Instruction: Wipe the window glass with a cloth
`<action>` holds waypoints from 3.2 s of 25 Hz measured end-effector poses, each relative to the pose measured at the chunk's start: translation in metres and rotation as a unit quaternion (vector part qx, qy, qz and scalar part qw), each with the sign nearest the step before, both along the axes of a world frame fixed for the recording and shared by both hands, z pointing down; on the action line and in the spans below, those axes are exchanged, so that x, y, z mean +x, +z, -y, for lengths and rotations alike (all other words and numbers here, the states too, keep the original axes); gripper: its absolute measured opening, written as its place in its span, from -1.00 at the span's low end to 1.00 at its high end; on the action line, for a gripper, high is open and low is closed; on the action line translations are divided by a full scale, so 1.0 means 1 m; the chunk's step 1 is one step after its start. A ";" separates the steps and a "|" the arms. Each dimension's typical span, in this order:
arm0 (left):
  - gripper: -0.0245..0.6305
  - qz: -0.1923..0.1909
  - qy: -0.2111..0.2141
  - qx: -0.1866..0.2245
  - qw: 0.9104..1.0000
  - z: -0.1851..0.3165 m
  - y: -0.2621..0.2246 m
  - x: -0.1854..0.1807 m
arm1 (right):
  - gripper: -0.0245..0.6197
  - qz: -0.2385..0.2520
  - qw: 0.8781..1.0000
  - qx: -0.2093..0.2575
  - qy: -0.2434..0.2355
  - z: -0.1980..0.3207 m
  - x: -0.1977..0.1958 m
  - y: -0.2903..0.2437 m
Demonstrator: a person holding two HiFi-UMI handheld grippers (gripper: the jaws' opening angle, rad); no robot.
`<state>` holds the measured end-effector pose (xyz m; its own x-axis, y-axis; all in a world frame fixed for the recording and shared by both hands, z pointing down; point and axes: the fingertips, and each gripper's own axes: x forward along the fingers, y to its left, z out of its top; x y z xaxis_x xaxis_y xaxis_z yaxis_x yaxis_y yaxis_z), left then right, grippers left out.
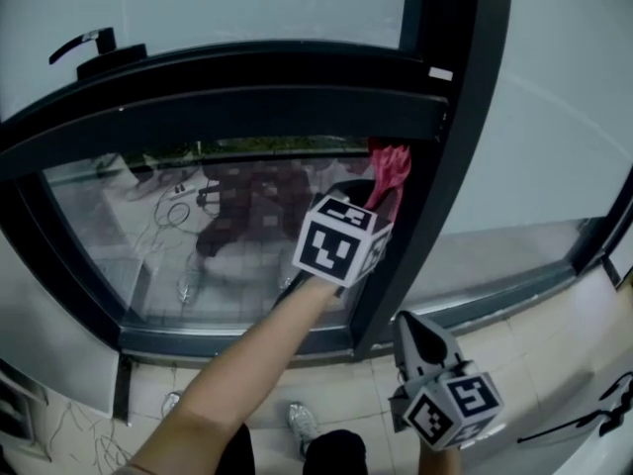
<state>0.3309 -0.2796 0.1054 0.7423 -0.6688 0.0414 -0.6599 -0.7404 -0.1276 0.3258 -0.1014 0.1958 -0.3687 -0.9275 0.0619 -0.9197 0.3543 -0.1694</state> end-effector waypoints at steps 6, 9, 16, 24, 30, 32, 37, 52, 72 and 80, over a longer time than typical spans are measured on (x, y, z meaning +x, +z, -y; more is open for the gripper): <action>-0.72 0.010 -0.008 0.012 1.000 0.021 -0.013 0.013 | -0.95 0.022 1.000 -0.018 -0.007 0.003 -0.001 0.022; -0.72 0.016 -0.020 0.008 1.000 0.027 -0.013 0.013 | -0.95 0.018 1.000 -0.018 -0.004 0.004 0.000 0.020; -0.73 0.004 -0.053 -0.006 0.999 0.039 -0.012 -0.015 | -0.95 0.009 1.000 -0.022 -0.005 0.005 -0.007 0.020; -0.73 -0.021 -0.073 -0.015 0.997 0.040 -0.016 -0.066 | -0.95 -0.001 0.999 -0.024 -0.023 0.008 -0.032 0.017; -0.73 -0.029 -0.100 -0.014 0.994 0.037 -0.017 -0.116 | -0.95 -0.003 0.999 -0.025 -0.040 0.012 -0.056 0.015; -0.73 -0.029 -0.108 -0.012 0.994 0.035 -0.017 -0.133 | -0.95 -0.003 0.999 -0.025 -0.045 0.013 -0.066 0.013; -0.73 -0.035 -0.130 -0.008 0.991 0.036 -0.021 -0.184 | -0.95 -0.005 0.998 -0.025 -0.065 0.023 -0.103 0.008; -0.73 -0.022 -0.200 -0.002 0.980 0.026 -0.015 -0.319 | -0.95 -0.051 0.993 -0.044 -0.102 0.043 -0.208 0.004; -0.74 -0.040 -0.335 0.001 0.941 0.005 -0.013 -0.550 | -0.95 -0.075 0.974 -0.056 -0.205 0.043 -0.371 0.019; -0.74 -0.062 -0.390 0.002 0.919 -0.006 -0.012 -0.647 | -0.95 -0.072 0.965 -0.071 -0.241 0.044 -0.431 0.038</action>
<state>-0.3162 -0.2735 0.0937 0.0355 -0.9993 -0.0142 -0.9992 -0.0353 -0.0168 -0.1047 -0.1449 0.2342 -0.7332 -0.6292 0.2580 -0.6716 0.7294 -0.1299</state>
